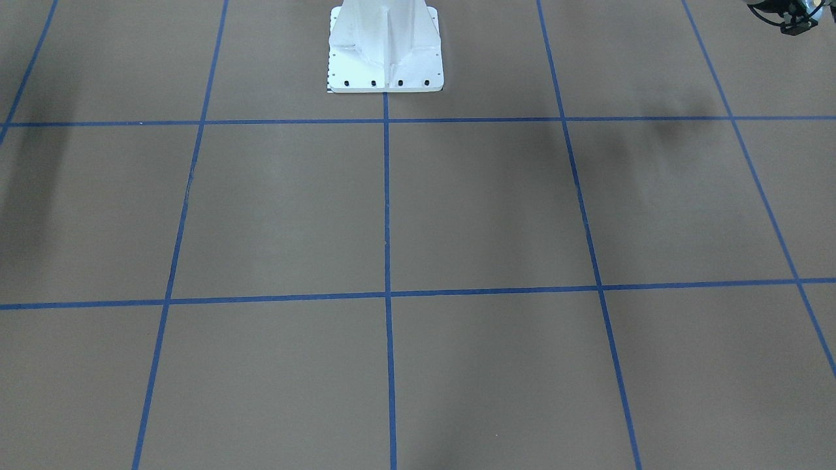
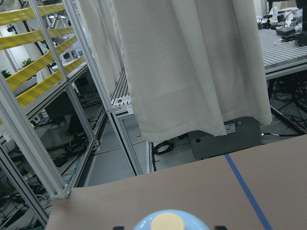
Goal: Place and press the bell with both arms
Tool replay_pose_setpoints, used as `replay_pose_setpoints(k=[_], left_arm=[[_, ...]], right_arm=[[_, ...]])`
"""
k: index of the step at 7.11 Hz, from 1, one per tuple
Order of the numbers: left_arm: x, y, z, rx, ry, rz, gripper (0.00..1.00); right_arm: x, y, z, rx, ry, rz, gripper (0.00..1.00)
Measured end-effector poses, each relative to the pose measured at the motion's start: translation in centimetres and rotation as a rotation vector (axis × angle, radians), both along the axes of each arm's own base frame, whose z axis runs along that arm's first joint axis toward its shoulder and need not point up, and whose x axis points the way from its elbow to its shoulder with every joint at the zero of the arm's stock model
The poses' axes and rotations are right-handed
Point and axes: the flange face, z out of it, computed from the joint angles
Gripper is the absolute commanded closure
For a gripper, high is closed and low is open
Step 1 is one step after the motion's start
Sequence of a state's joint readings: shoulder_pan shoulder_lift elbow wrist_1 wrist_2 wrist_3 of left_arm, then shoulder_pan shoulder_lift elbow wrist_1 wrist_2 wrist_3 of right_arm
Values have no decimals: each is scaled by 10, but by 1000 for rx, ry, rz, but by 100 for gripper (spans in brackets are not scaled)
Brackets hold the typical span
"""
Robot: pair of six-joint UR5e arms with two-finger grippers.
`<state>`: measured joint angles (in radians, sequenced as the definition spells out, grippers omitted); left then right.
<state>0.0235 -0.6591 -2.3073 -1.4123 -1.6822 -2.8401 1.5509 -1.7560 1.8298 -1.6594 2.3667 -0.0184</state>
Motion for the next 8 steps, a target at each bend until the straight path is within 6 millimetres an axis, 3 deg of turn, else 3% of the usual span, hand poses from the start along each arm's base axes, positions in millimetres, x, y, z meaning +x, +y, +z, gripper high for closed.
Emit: replay_pose_setpoints(k=[2,4,7,8], left_arm=[[18,-21,-34,-21,101,96,100],[48,-74,-70,21,218,148,100],[124,-231,-170,177,289,266,100],[132,-265,-203,229,299,342,100]], right_arm=[[-1,0,-2,3,-3,-1,0],[-1,-1,-3,4,-4,-1,0],[-1,-2,-3,3,-4,-1,0],[-1,-2,-2,1,-2,-2,0]])
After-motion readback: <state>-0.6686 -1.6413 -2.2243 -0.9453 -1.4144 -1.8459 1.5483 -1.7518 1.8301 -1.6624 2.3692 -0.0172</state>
